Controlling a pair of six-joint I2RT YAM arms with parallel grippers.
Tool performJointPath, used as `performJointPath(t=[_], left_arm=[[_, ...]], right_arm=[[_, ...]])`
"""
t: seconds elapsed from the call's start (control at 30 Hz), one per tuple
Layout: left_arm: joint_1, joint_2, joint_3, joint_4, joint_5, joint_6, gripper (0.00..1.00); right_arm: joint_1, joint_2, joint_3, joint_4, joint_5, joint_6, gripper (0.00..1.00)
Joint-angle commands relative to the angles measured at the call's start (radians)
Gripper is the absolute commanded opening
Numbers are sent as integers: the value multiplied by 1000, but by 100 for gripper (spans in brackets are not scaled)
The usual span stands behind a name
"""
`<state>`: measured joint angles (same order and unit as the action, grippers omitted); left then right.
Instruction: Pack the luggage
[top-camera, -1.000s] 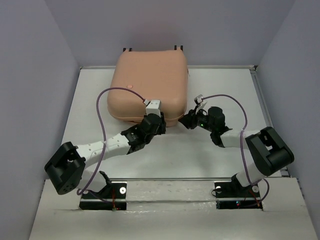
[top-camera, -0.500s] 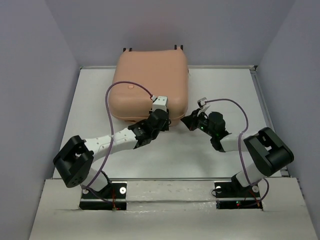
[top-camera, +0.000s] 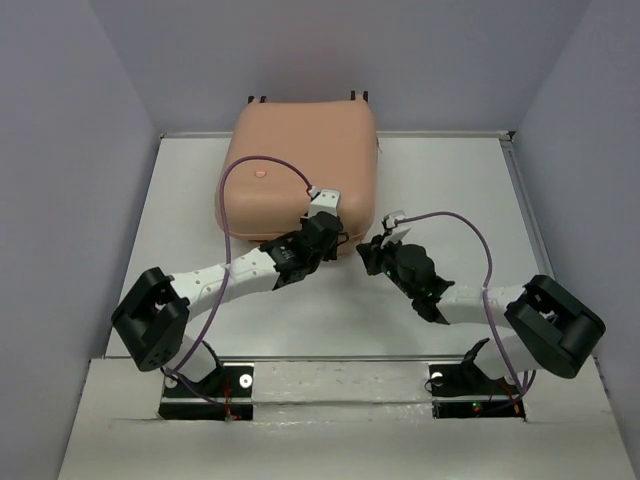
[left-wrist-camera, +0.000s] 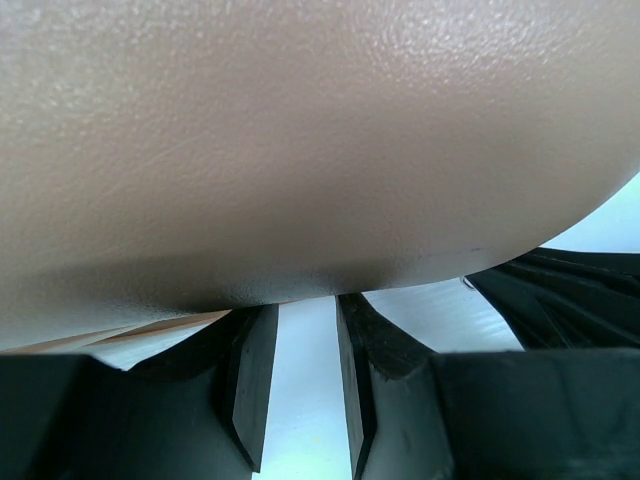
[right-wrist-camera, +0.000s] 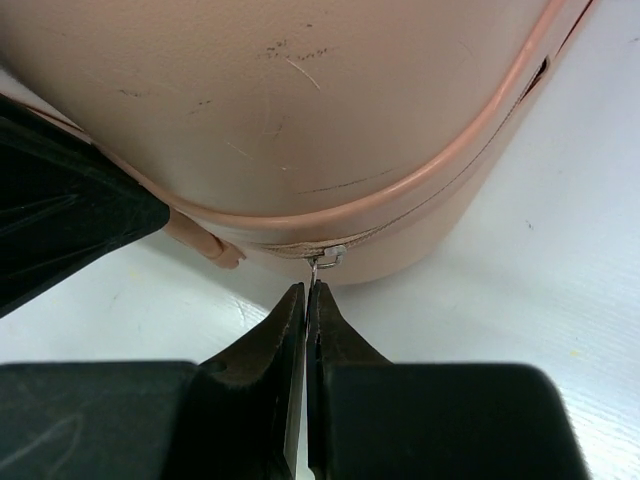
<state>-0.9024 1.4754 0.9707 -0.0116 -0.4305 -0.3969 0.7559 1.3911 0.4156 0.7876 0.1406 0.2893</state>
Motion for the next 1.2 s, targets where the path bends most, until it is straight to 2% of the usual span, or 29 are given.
performJointPath(t=[0.0, 0.17, 0.3, 0.43, 0.6, 0.7, 0.77, 0.8, 0.87, 0.9, 1.0, 1.03, 1.13, 1.17], left_arm=[[23, 31, 103, 294, 25, -8, 40], [-1, 2, 92, 285, 30, -7, 39], [-3, -58, 60, 288, 52, -26, 40], [-4, -36, 83, 275, 84, -40, 40], [-32, 19, 157, 259, 81, -39, 40], [-59, -36, 148, 245, 19, -26, 40], [-58, -117, 117, 208, -19, -34, 44], [-59, -153, 102, 196, -31, -34, 51], [-55, -254, 68, 130, -85, -34, 58], [-35, -315, 60, 98, -96, -39, 62], [54, -400, 40, -26, -56, -65, 64], [138, -450, 37, -80, -44, -71, 64], [293, -512, 29, -123, 13, -83, 60], [410, -533, 37, -142, 62, -86, 59]], right_arm=[[187, -23, 50, 42, -168, 63, 7], [211, -30, 11, 96, -90, 131, 7], [211, -130, -46, -14, -23, 129, 7], [211, -195, -66, -68, -22, 142, 7], [255, -74, 2, 33, -50, 159, 7], [264, -55, -30, 99, -35, 189, 7], [264, -105, -55, 56, 10, 182, 7], [264, -130, -76, 27, 22, 179, 7], [264, -207, -95, -40, 40, 179, 7], [264, -227, -104, -62, 43, 180, 7], [264, -268, -109, -126, 47, 182, 7], [264, -273, -110, -142, 42, 182, 7], [264, -284, -109, -156, 42, 175, 7], [264, -284, -104, -168, 43, 172, 7]])
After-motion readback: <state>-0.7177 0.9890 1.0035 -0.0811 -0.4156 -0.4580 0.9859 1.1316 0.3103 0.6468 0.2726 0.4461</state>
